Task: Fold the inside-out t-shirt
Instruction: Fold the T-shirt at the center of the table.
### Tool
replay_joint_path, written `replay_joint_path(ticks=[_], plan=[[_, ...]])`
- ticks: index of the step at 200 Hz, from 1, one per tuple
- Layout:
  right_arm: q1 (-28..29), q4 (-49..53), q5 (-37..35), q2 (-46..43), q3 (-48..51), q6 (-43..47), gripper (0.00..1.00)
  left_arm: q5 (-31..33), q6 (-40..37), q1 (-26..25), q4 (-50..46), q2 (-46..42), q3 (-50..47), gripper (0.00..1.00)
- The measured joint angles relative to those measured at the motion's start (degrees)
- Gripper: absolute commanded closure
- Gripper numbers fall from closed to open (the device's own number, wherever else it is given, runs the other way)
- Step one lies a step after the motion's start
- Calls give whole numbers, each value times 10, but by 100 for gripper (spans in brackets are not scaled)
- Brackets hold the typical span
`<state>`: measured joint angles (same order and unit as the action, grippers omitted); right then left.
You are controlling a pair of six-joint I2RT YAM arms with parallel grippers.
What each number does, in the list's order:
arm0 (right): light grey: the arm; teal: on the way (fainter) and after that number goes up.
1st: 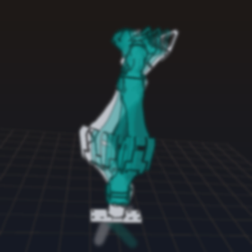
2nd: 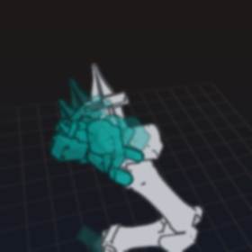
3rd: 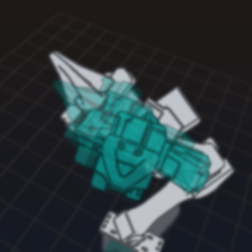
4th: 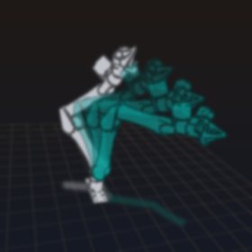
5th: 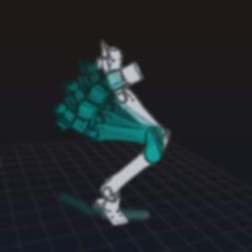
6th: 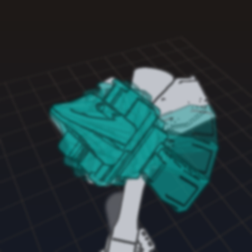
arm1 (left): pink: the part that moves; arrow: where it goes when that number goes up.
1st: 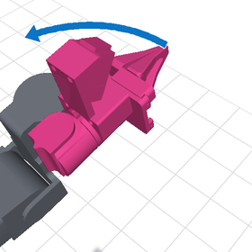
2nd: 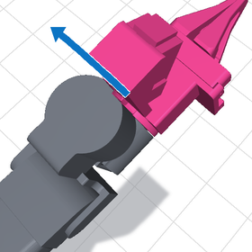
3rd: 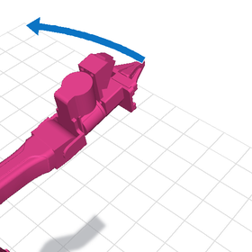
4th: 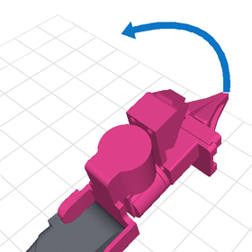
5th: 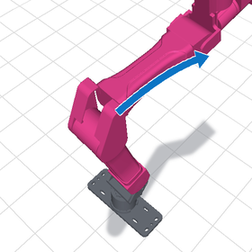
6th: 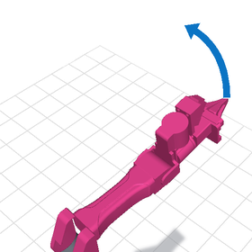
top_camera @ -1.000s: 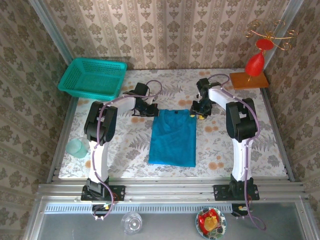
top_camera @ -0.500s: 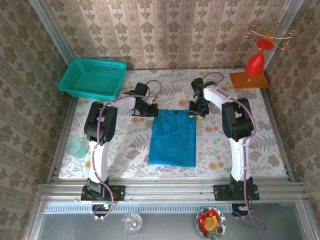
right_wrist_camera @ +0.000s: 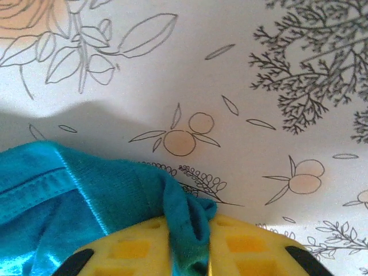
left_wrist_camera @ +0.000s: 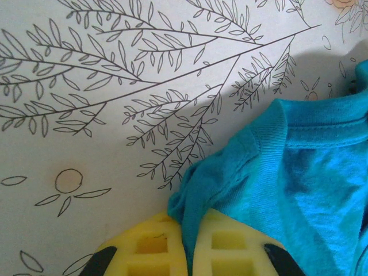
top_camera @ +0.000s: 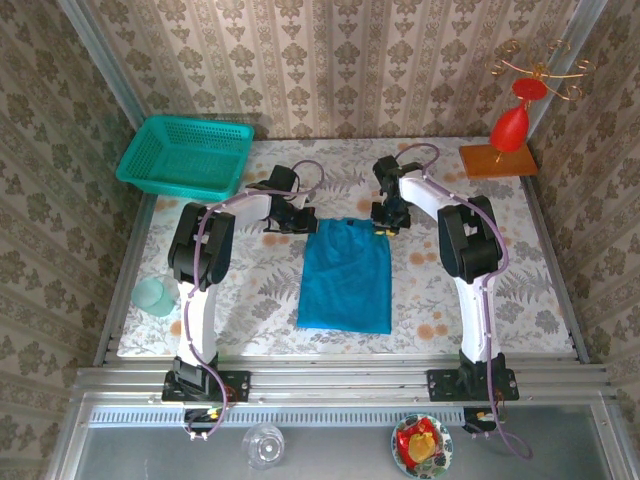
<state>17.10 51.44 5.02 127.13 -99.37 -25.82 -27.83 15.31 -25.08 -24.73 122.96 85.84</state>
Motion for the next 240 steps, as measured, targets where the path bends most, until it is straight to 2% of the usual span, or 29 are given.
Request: replay_joint_path(ticks=[10,53,83,107,134,189,214,240], plan=[[0,0,-1,-1,0,-4,100,5,0,0,4,-4,-6,100],[-4,-35,-3,-27,37,-14,100,23,6,12,24,-53,-68,100],[-5,-86,-4,-85,99,-13,100,28,10,16,39,-92,-86,100],[-5,-105,-11,-146,104,-9,100,35,11,17,63,-131,-86,100],[-10,-106,-21,-186,42,6,100,36,11,25,85,-159,-64,100],[-24,-108,-54,-189,-150,51,100,18,-5,48,119,-165,84,100],[-24,-118,-61,-206,-145,67,100,4,-23,52,128,-190,98,100],[-24,-150,-52,-249,-62,74,100,-16,-37,52,147,-238,47,100]])
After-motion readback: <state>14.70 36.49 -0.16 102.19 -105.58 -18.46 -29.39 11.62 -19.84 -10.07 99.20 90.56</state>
